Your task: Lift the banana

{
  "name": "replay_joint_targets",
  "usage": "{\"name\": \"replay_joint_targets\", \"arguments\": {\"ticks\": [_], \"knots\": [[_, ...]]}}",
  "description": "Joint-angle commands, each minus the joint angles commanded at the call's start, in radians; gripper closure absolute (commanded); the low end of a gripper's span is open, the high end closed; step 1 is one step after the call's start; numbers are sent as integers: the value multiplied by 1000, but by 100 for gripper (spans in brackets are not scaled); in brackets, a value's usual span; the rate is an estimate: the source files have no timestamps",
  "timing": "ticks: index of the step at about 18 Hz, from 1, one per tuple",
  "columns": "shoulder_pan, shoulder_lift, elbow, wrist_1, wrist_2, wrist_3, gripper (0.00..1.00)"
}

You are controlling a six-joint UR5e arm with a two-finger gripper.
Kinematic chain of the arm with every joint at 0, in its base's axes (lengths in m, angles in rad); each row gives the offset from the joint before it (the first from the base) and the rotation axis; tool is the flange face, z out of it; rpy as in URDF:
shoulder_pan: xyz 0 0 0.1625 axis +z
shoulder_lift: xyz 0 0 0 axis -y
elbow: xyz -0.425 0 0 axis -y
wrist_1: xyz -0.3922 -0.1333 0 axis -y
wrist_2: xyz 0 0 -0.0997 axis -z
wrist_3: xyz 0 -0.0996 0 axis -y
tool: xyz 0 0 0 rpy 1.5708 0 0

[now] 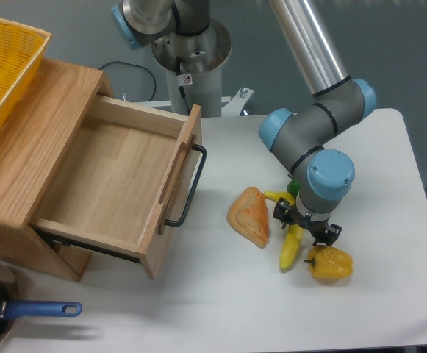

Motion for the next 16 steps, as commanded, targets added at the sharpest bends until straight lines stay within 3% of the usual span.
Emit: {"name": "replay_joint_targets", "arguments": {"ticks": [3, 16], "knots": [[0, -2, 0, 0, -2, 0, 33], [0, 8, 25, -8, -2, 0, 43]]}}
